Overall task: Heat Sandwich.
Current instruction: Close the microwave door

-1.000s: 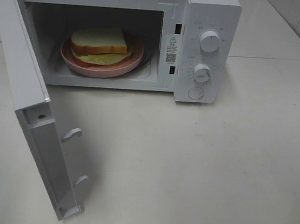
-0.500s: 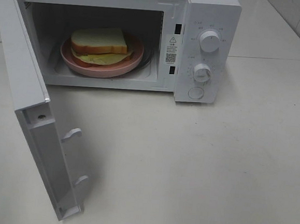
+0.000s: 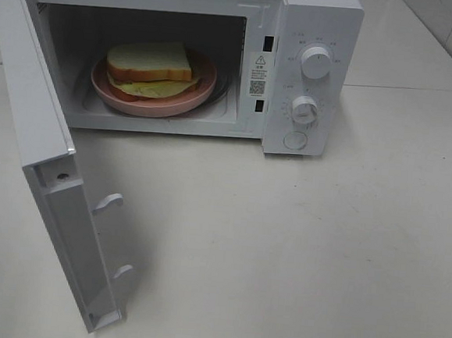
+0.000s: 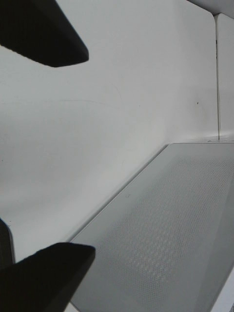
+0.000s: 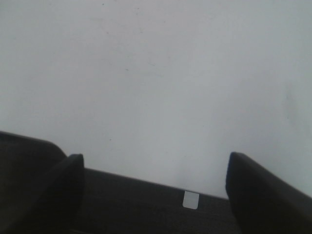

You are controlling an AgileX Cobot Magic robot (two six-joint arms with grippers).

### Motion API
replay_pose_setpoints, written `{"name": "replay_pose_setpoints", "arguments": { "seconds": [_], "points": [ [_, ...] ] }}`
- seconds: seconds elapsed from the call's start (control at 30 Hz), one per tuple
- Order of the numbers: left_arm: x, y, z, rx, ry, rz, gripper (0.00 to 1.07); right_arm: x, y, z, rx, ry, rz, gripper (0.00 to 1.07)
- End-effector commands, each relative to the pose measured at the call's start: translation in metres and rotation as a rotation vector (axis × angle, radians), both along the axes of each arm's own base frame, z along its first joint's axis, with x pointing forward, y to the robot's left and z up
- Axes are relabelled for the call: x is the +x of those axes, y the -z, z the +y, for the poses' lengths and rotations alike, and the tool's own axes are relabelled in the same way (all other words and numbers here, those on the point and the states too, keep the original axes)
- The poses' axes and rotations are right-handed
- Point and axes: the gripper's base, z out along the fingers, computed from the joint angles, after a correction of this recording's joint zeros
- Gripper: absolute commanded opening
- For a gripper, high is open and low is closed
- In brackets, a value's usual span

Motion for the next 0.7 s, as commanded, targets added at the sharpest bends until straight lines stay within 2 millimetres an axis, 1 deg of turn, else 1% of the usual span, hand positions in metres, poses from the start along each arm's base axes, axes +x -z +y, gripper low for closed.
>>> {"name": "replay_pose_setpoints", "arguments": {
  "seconds": [0.03, 0.1, 0.13, 0.23, 0.43, 0.53, 0.57, 0.6, 0.7],
  "points": [
    [-0.003, 0.0, 0.0, -0.011, 0.008, -0.03, 0.92, -0.007, 0.007, -0.002, 0.001, 0.062, -0.032, 0.76],
    [-0.003, 0.0, 0.0, -0.011, 0.008, -0.03, 0.92, -0.008, 0.009, -0.002, 0.003, 0.077, -0.044, 0.76],
    [-0.003, 0.0, 0.0, -0.011, 0.008, -0.03, 0.92, -0.011, 0.014, -0.002, 0.005, 0.101, -0.058, 0.76],
    [-0.003, 0.0, 0.0, -0.011, 0.008, -0.03, 0.92, -0.012, 0.013, -0.003, 0.01, 0.125, -0.096, 0.76],
    [-0.003, 0.0, 0.0, -0.011, 0.008, -0.03, 0.92, -0.017, 0.01, -0.002, 0.03, 0.18, -0.246, 0.76],
    [-0.003, 0.0, 0.0, -0.011, 0.008, -0.03, 0.92, -0.017, 0.017, -0.001, 0.034, 0.2, -0.307, 0.76],
    [-0.003, 0.0, 0.0, -0.011, 0.008, -0.03, 0.92, -0.017, 0.017, -0.001, 0.034, 0.2, -0.307, 0.76],
    [-0.003, 0.0, 0.0, -0.012, 0.007, -0.03, 0.92, -0.022, 0.016, -0.001, 0.039, 0.206, -0.334, 0.76],
    [-0.003, 0.0, 0.0, -0.012, 0.007, -0.03, 0.92, -0.021, 0.016, -0.001, 0.037, 0.205, -0.331, 0.76]
  ]
}}
